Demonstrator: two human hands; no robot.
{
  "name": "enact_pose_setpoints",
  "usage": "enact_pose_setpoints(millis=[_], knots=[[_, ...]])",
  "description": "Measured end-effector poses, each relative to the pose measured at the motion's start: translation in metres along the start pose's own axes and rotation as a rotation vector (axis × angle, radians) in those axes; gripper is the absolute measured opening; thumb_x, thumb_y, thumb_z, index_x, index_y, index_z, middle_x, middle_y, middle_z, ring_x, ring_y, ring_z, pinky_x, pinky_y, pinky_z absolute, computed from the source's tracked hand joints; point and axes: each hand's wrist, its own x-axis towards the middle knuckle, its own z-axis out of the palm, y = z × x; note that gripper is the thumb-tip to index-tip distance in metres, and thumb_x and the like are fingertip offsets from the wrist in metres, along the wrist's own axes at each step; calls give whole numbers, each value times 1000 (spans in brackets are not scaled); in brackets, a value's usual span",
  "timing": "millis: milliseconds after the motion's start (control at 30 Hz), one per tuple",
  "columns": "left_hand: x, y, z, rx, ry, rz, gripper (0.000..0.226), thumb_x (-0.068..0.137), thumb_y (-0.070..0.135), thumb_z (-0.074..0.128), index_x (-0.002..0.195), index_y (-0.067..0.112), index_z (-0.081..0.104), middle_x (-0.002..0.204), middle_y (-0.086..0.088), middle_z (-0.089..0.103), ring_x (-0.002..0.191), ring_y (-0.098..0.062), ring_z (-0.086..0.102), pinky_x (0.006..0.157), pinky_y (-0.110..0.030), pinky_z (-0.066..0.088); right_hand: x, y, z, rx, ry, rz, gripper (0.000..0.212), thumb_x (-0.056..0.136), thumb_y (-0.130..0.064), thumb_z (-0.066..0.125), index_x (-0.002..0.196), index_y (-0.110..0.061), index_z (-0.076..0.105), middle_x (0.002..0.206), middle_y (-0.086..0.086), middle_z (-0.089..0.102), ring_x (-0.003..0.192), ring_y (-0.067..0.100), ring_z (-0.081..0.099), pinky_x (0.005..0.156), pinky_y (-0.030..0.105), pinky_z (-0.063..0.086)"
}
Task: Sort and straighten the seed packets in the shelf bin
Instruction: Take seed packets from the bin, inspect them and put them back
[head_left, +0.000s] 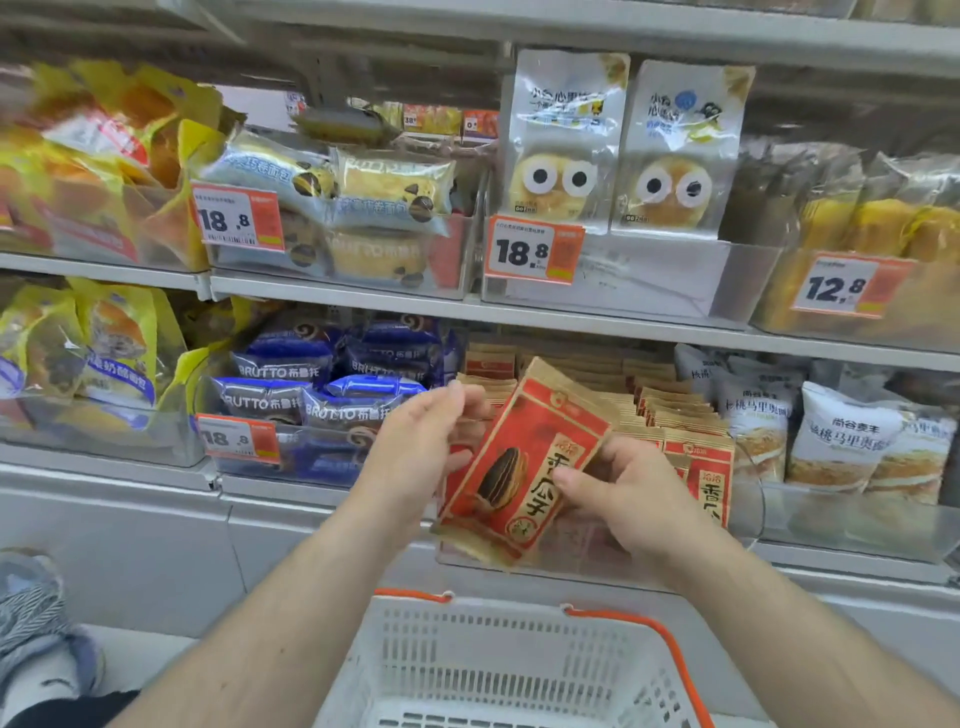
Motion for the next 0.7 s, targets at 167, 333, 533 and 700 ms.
enact_pose_setpoints(millis=[167,333,533,700], knots=[[70,12,-17,327,106,81,16,102,24,52,95,26,66,101,5,68,89,-14,59,85,-37,52,26,-32,-18,144,265,-220,11,92,1,62,93,-9,66,84,5,77,80,22,75,66,33,61],[126,1,-13,868,-187,35,33,96,40,61,125,25,61,118,14,59,111,-13,57,92,-31,43,68,-36,-22,-43,364,-322,13,89,-7,69,89,-20,69,85,1,76,82,22,74,77,39,61],[154,-5,-18,994,-344,39,55,80,54,68,132,42,53,128,14,63,115,-14,60,106,-45,44,112,-34,-15,-476,339,-357,54,95,-16,63,45,-30,48,36,-19,44,40,2,42,44,14,30],[154,-8,-23,1032,-461,-31,57,91,40,67,144,33,47,134,14,57,124,-10,54,103,-27,39,146,-29,-7,-628,262,-308,35,97,-21,61,64,-19,69,40,-19,44,46,1,39,50,15,30]])
